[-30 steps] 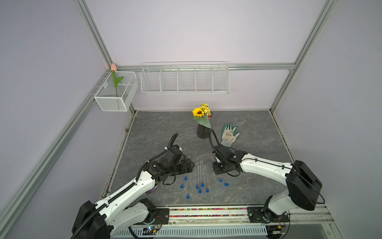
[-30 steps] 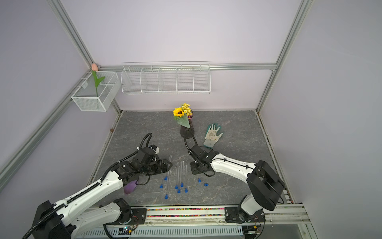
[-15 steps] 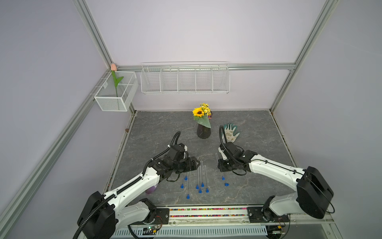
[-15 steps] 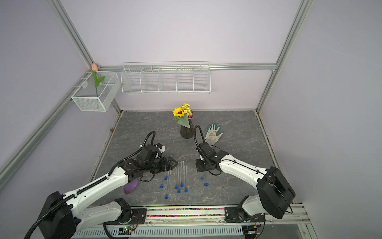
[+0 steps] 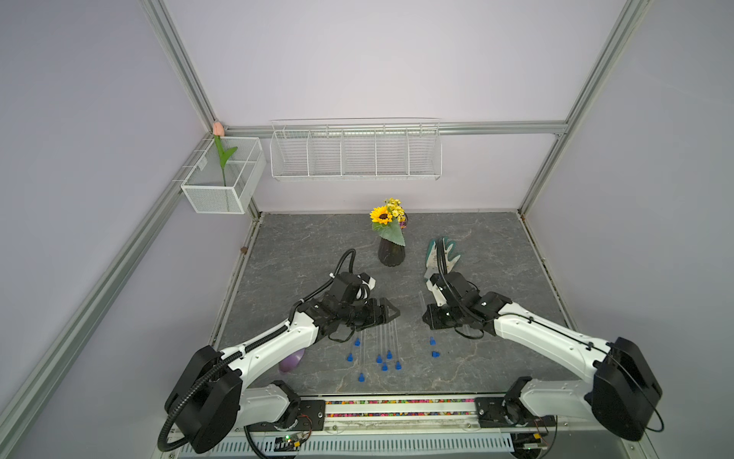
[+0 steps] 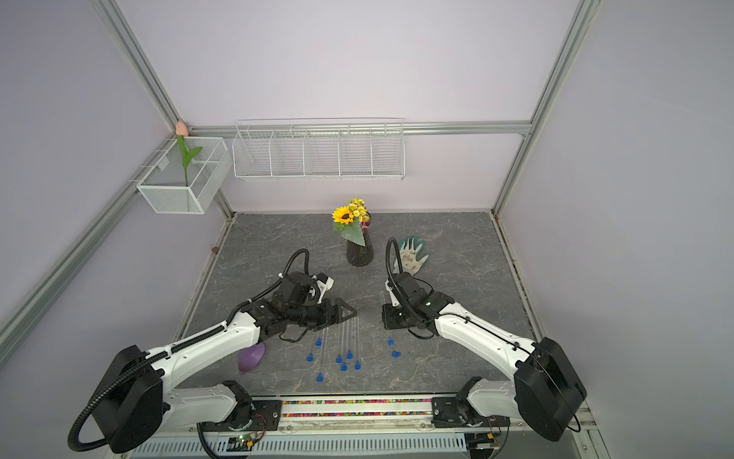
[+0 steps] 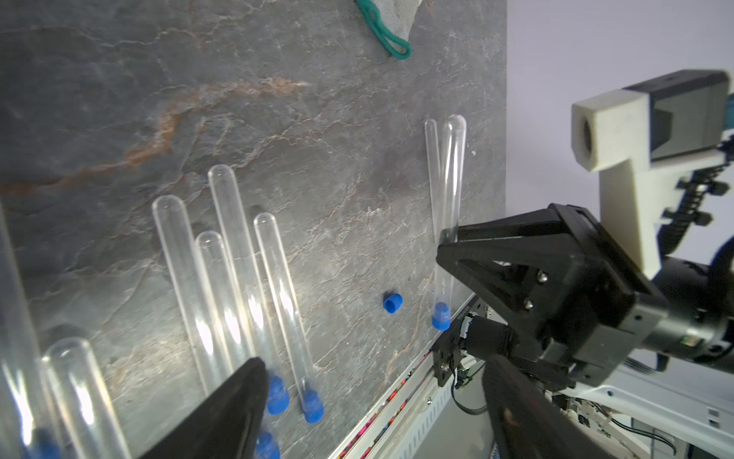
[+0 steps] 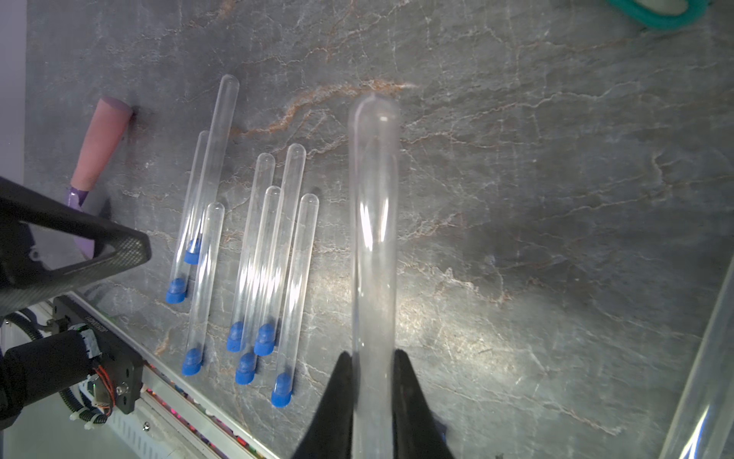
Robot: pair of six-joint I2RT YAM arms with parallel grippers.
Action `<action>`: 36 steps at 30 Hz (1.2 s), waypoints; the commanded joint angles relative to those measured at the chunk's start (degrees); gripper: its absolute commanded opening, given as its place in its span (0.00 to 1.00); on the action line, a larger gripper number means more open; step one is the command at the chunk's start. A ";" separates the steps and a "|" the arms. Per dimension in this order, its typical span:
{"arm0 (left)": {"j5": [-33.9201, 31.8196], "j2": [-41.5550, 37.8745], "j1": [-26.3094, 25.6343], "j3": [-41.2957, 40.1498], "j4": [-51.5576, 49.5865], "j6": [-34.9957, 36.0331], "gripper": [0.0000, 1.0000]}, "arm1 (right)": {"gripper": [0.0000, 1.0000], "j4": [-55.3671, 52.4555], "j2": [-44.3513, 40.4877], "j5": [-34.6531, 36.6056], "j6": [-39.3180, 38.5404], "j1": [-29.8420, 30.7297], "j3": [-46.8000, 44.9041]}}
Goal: Remove stoppers from test tubes
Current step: Pick up the test tube at the center of the board.
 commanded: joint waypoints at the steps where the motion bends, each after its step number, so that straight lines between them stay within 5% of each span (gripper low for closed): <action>1: 2.51 1.34 0.29 3.68 3.31 -0.66 0.87 | 0.16 0.14 -2.38 -1.53 -0.90 -0.51 -0.56; 20: 4.67 7.04 -0.73 11.42 7.96 -1.62 0.82 | 0.16 9.33 -9.53 -14.62 -1.66 0.07 -1.38; 36: 3.70 10.17 -1.85 13.62 7.37 -1.15 0.77 | 0.16 9.84 -9.27 -15.33 -1.95 1.52 -0.21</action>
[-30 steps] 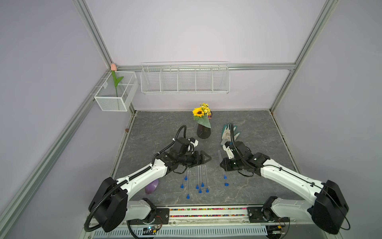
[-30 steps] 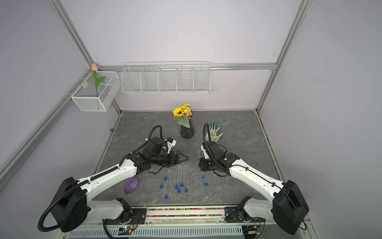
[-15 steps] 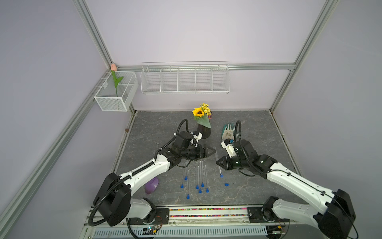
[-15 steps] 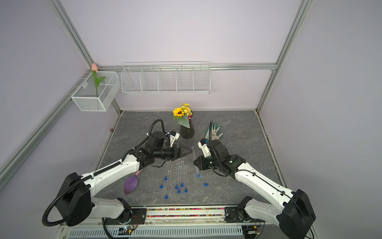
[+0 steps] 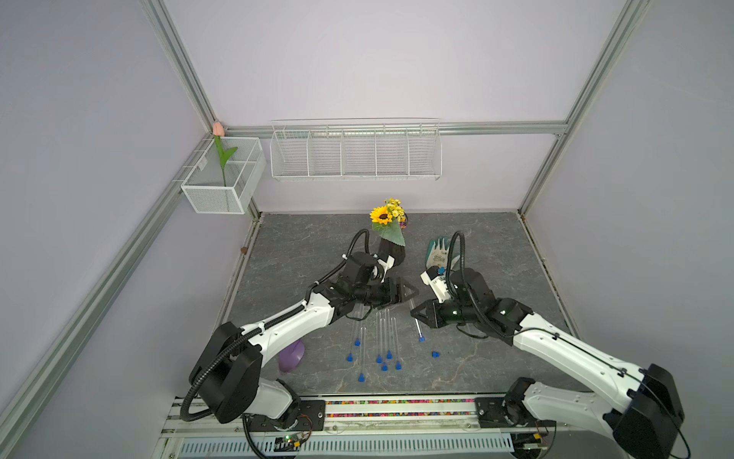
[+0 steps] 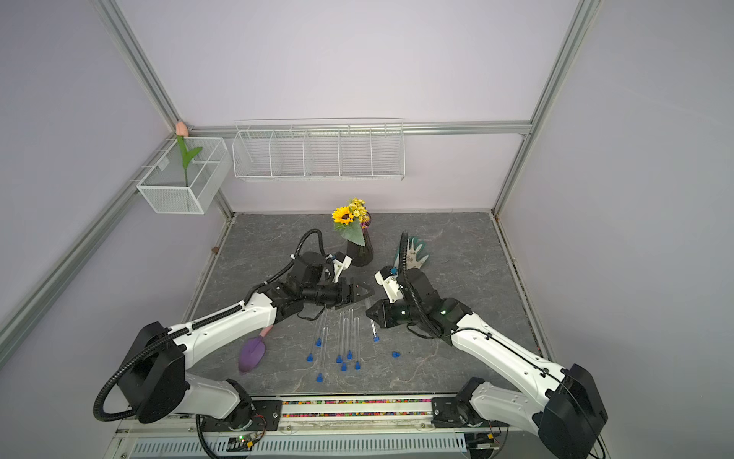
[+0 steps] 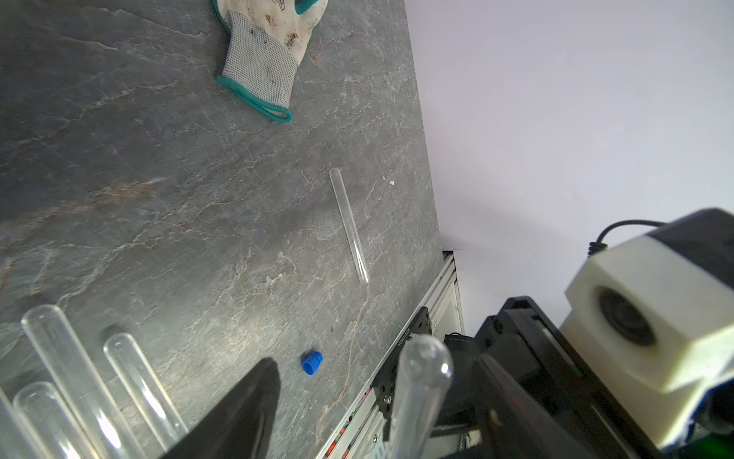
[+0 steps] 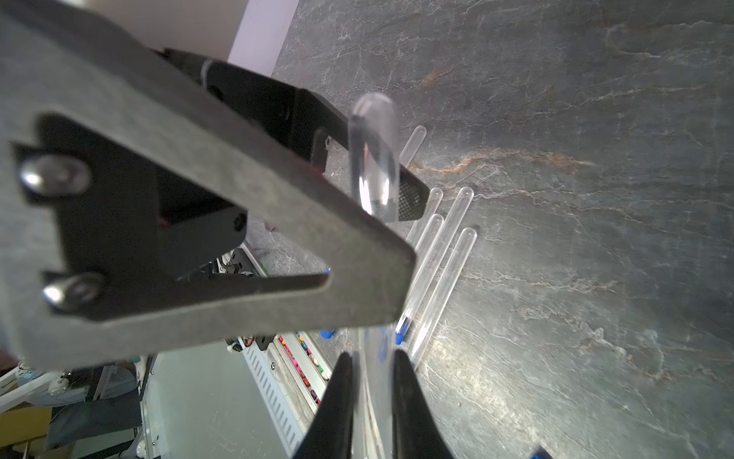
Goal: Remove stoppers from test tubes
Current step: Pick up the test tube at the center of the board.
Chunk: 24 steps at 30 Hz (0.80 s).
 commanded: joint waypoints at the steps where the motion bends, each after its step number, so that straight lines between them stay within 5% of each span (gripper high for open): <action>1: -0.42 0.78 -0.25 2.21 0.24 0.39 0.76 | 0.16 1.10 -0.59 -0.84 -1.10 0.51 0.29; 24: -1.58 1.77 -0.63 3.19 -3.24 2.90 0.41 | 0.16 0.14 0.25 0.91 -1.07 1.27 1.26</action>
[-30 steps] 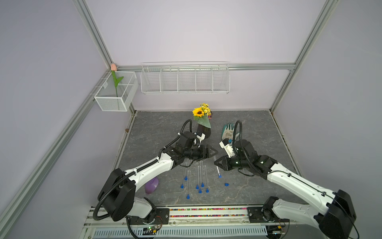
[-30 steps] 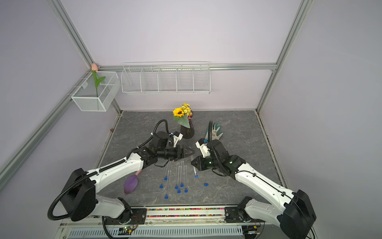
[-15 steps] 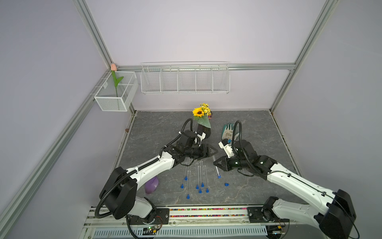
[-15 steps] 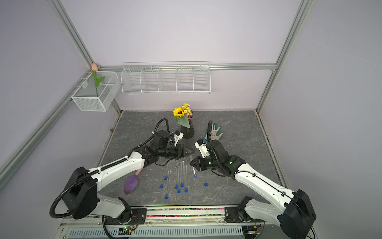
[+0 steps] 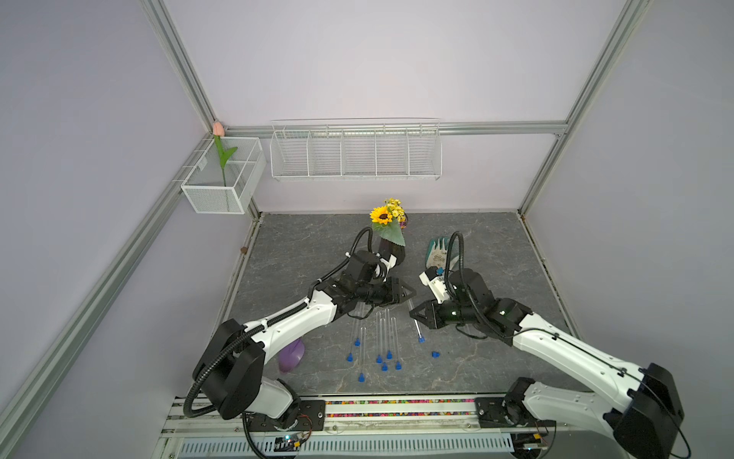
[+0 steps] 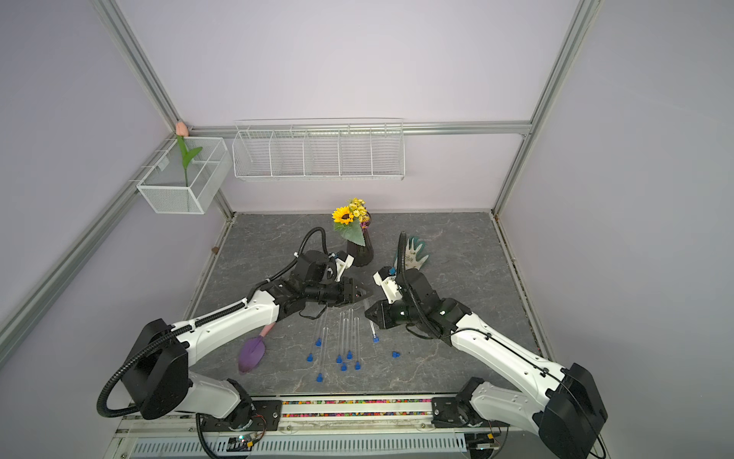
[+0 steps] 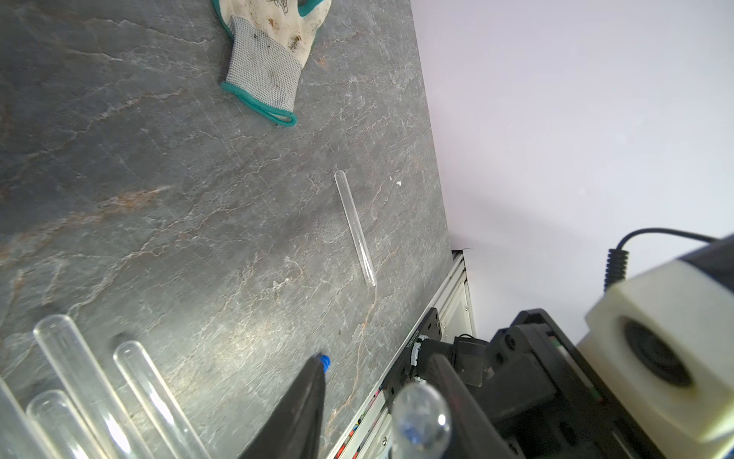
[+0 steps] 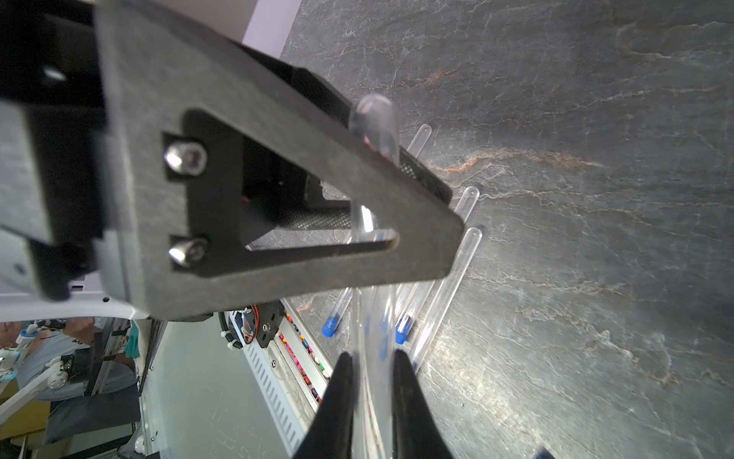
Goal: Remove stoppers from test tubes
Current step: Pick up the test tube at the center of the board.
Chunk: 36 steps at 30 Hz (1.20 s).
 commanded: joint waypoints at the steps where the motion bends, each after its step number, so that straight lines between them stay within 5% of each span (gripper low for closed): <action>1: -0.46 0.60 -0.24 1.45 -1.48 0.99 0.39 | 0.16 0.31 0.19 0.51 -0.86 0.43 1.05; 11: -0.72 1.21 -0.20 1.62 -2.50 1.00 0.12 | 0.17 -0.29 0.38 1.14 -1.30 0.43 1.42; 19: -1.85 1.40 -0.23 1.98 -4.18 1.66 0.04 | 0.23 -1.43 -0.23 2.17 -2.00 0.43 1.49; 29: -4.45 1.67 -0.24 2.68 -6.81 1.22 0.00 | 0.66 -5.94 -2.56 7.01 -3.87 0.17 3.14; 36: -6.03 1.22 -0.17 3.27 -7.64 0.05 0.00 | 0.75 -7.51 -4.93 10.80 -4.87 0.12 2.74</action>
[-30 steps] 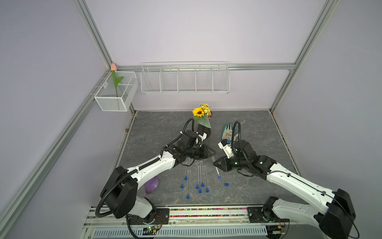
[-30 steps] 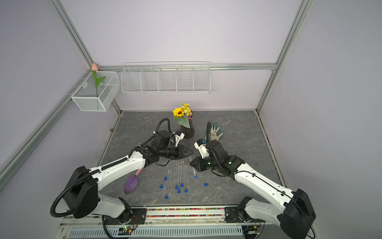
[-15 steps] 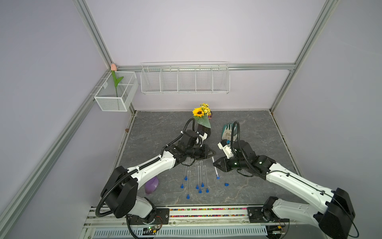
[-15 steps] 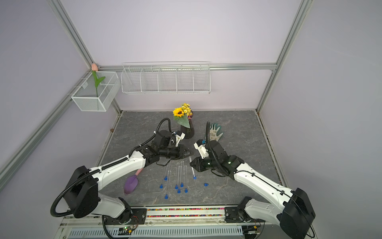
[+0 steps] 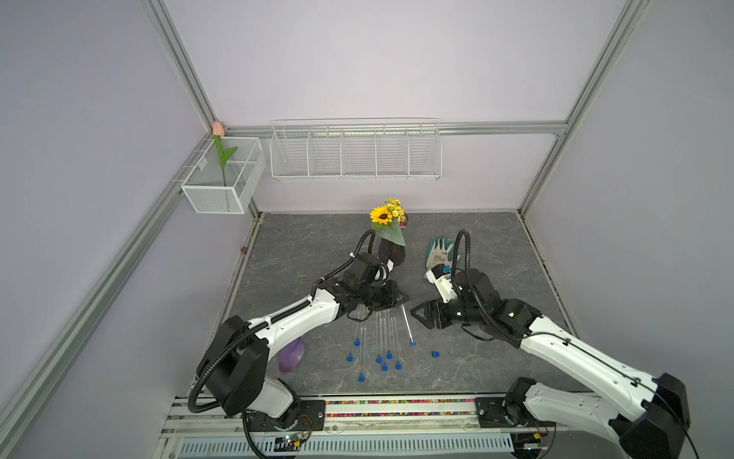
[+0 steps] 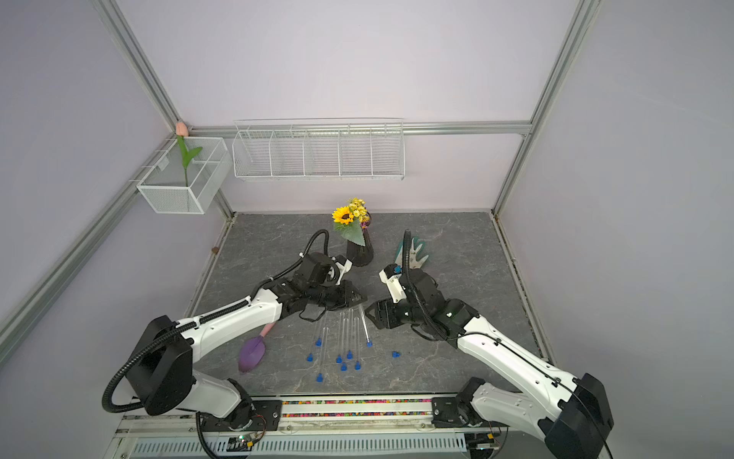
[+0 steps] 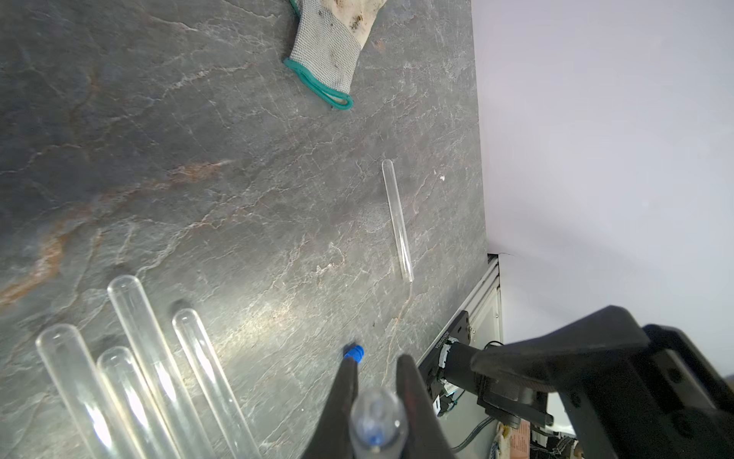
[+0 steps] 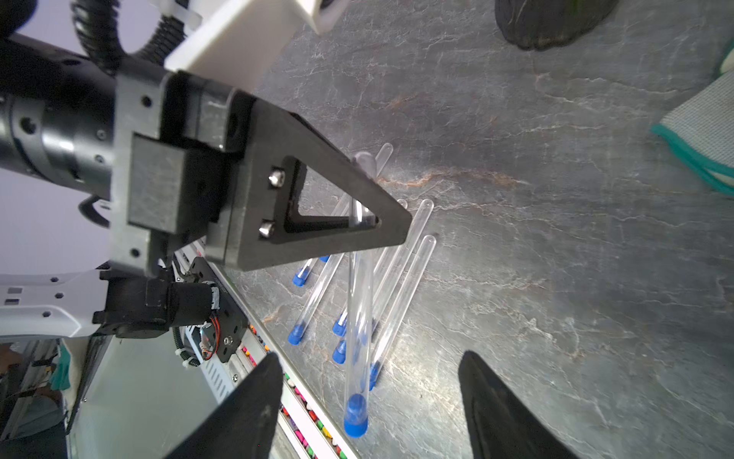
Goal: Remove stoppers from test tubes
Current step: Pick up the test tube at the center of the board.
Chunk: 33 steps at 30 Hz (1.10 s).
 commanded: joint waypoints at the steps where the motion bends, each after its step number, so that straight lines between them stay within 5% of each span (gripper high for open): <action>1: -1.84 -0.34 0.12 2.40 -1.19 -0.66 0.00 | 0.75 -1.81 -1.60 2.97 -1.25 -0.11 0.85; 16: -2.81 -2.18 2.05 2.95 0.71 -4.56 0.00 | 0.83 2.67 -11.36 12.72 -5.47 -0.11 -5.94; 26: -1.10 -4.23 4.39 2.52 5.55 -10.11 0.00 | 0.84 3.73 -13.03 13.07 -2.02 -0.69 -7.08; 33: 0.27 -6.71 6.96 0.49 11.82 -16.13 0.00 | 0.83 4.61 -11.95 6.90 -0.79 -1.38 -5.90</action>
